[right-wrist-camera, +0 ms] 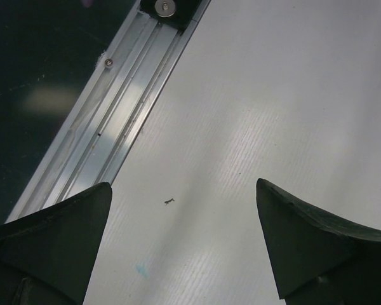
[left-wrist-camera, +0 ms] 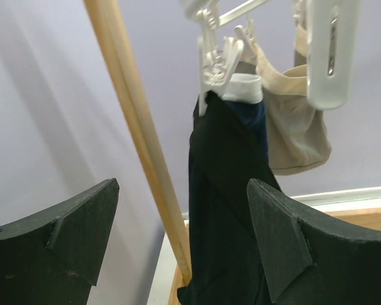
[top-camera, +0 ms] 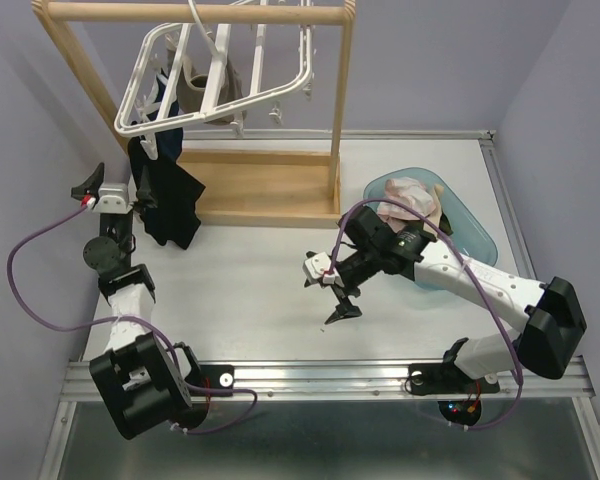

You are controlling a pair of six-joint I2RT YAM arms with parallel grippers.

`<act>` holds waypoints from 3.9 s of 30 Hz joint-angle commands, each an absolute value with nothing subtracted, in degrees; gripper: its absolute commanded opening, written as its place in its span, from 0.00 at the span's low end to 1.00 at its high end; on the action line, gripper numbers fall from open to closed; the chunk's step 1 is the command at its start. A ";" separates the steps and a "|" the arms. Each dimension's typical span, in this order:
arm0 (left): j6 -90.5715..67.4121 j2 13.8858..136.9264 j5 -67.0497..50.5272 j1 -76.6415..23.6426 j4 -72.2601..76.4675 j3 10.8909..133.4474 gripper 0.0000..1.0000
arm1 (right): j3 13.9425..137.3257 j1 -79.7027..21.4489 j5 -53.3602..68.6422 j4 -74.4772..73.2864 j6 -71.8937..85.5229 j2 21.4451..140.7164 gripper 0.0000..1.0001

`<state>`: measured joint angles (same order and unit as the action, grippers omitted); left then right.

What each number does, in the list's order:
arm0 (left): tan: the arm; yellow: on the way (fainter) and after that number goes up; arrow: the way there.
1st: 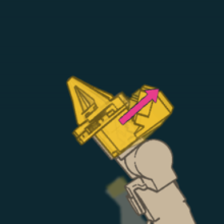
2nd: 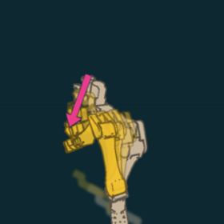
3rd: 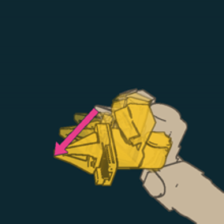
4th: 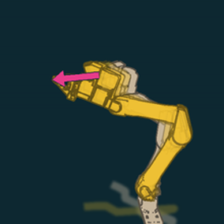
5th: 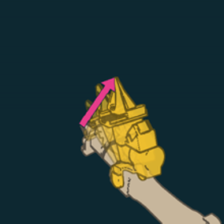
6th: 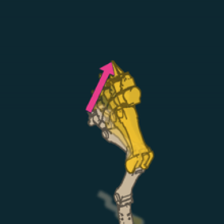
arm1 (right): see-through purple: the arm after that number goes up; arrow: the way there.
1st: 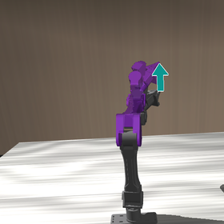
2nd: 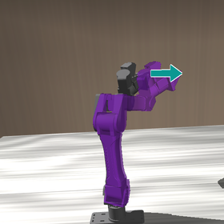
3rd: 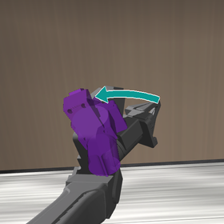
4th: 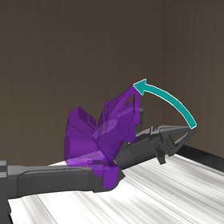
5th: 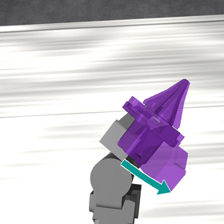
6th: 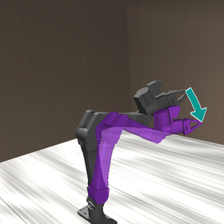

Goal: Remove the underwear clipped to the hanger
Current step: Remove the underwear from the hanger.

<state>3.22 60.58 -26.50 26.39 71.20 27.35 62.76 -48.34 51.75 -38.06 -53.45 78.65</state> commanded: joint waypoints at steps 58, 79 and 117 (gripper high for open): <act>-4.57 71.72 -38.32 24.26 90.88 48.34 0.72 | 59.59 -47.90 53.79 -35.51 -55.81 81.12 1.00; -6.85 73.48 -38.85 23.73 90.18 51.06 0.43 | 59.50 -47.99 53.79 -35.51 -55.72 80.60 1.00; -18.09 48.88 -18.20 23.73 55.14 39.38 0.89 | 59.15 -47.99 49.92 -35.42 -56.78 81.83 1.00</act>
<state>-12.05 54.96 -23.40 23.94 64.34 39.48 60.16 -48.34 51.07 -36.84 -55.77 81.21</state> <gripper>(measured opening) 0.888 0.999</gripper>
